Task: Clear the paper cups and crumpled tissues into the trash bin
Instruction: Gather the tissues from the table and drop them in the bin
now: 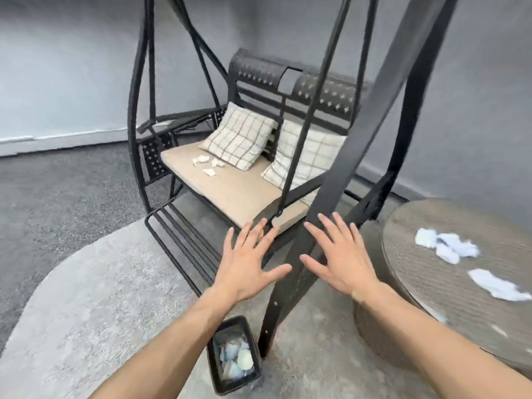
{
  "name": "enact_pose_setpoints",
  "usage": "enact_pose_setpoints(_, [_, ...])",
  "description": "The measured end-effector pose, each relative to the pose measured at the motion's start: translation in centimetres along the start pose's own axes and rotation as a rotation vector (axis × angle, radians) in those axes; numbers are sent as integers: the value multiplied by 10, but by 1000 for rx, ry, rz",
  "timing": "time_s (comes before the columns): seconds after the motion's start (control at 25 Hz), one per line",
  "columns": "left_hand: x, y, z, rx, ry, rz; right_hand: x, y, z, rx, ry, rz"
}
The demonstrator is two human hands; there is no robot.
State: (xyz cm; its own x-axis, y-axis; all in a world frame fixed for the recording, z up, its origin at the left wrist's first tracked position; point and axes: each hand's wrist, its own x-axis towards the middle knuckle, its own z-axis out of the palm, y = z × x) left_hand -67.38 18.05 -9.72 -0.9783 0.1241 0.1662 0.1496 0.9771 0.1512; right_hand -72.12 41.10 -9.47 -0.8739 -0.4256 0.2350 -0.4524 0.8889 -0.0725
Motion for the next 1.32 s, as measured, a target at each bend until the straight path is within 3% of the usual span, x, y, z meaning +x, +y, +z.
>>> enact_pose_setpoints(0.48, [143,216,11,-164,25,448,-152,233,-92,-182,54,605])
enact_pose_setpoints(0.8, [192,301,44,-157,-1,602,-243,300,-118,-245,45,876])
enact_pose_setpoints(1.0, [231,320,66,-144,-62,630,-233,321,-104,-201,27,942])
enact_pose_setpoints(1.32, [342,332,132,-182,-87,667,-146,385,-64,-163,14,1004])
